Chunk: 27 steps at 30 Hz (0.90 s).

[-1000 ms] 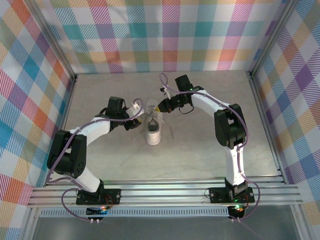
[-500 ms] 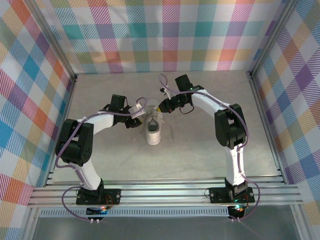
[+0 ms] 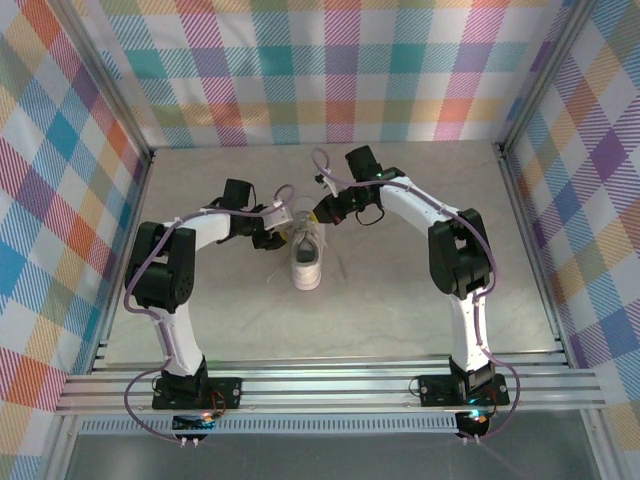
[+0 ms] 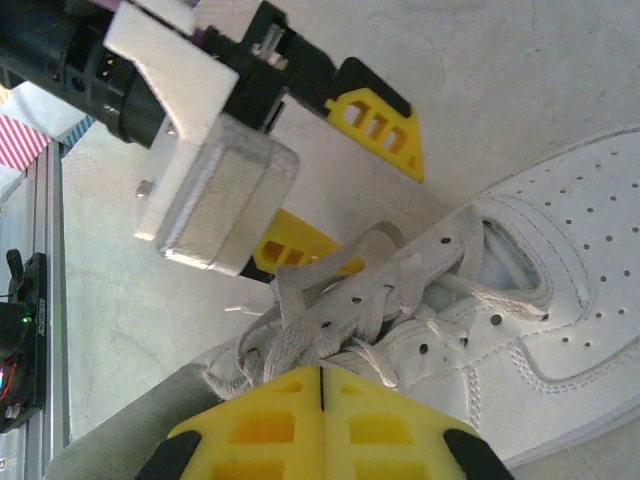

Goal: Tie the shoes

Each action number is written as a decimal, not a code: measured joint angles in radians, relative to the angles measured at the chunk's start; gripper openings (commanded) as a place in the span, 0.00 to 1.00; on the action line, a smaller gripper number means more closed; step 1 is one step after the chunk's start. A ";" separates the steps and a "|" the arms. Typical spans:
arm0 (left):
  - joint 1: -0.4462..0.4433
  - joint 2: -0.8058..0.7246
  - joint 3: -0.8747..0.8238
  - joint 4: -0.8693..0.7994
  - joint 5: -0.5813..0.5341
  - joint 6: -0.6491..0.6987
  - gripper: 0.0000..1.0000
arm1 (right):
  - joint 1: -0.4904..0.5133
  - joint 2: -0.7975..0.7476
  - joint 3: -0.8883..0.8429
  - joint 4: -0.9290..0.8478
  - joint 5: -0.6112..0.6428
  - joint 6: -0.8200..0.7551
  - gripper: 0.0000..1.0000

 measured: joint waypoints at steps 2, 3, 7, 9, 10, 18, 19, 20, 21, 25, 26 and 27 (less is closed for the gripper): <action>0.000 0.021 0.036 -0.020 0.019 0.008 0.58 | 0.000 0.000 0.003 -0.003 0.005 -0.005 0.00; 0.001 0.029 0.050 -0.030 0.027 0.011 0.58 | 0.000 0.000 0.004 -0.007 0.005 -0.006 0.00; 0.000 0.048 0.080 -0.061 0.056 0.026 0.56 | 0.000 0.000 0.011 -0.019 0.013 -0.006 0.00; 0.000 0.052 0.084 -0.085 0.065 0.029 0.53 | 0.000 0.000 0.014 -0.020 0.017 -0.006 0.00; -0.001 0.055 0.085 -0.098 0.069 0.031 0.49 | 0.000 0.000 0.016 -0.019 0.020 -0.006 0.00; 0.003 0.059 0.087 -0.166 0.073 0.016 0.00 | 0.001 0.000 0.022 -0.018 0.064 -0.006 0.00; 0.005 0.055 0.087 -0.181 0.071 0.014 0.00 | 0.001 0.000 0.022 -0.017 0.070 -0.005 0.00; 0.008 0.047 0.086 -0.196 0.068 0.014 0.00 | 0.001 0.000 0.022 -0.015 0.076 -0.003 0.00; 0.011 0.034 0.085 -0.210 0.063 0.013 0.00 | 0.001 0.000 0.022 -0.014 0.079 -0.002 0.00; 0.022 -0.085 0.056 -0.245 0.046 -0.008 0.00 | 0.002 0.000 0.022 -0.003 0.092 0.002 0.00; 0.022 -0.126 0.048 -0.256 0.040 -0.016 0.00 | 0.003 0.000 0.022 0.001 0.096 0.002 0.00; 0.022 -0.158 0.043 -0.264 0.038 -0.025 0.00 | 0.005 0.000 0.024 0.001 0.101 0.002 0.00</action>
